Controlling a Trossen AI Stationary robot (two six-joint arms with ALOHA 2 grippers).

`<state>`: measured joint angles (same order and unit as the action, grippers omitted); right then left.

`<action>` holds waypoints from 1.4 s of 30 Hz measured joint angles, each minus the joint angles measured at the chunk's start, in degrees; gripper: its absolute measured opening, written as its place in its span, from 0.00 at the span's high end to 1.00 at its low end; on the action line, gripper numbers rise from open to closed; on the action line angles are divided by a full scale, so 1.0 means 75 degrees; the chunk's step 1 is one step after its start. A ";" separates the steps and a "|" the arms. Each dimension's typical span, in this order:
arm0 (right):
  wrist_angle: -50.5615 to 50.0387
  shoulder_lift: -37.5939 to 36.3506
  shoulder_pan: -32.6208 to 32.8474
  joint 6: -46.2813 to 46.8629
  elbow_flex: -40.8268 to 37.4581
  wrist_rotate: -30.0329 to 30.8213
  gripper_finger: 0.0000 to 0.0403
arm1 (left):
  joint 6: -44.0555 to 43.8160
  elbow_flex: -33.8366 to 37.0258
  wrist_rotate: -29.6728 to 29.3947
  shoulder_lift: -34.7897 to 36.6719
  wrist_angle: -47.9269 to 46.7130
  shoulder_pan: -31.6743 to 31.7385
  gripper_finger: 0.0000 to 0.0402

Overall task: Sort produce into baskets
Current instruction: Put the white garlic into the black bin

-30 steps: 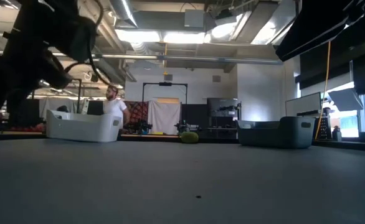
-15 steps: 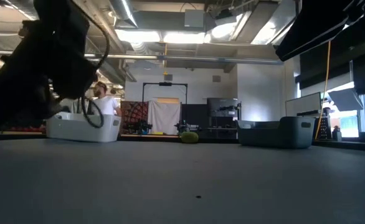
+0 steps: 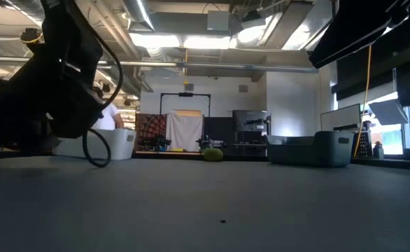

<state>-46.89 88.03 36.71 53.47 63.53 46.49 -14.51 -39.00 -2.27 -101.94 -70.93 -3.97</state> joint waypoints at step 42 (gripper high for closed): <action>0.0474 0.0006 0.0000 -0.0026 0.0009 0.0038 0.39 | -0.0686 -0.1250 -0.0591 0.4825 0.3113 -0.0020 0.75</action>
<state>-43.33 88.07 36.71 53.28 63.59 46.77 -19.66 -48.38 -6.70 -65.75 -47.58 -4.12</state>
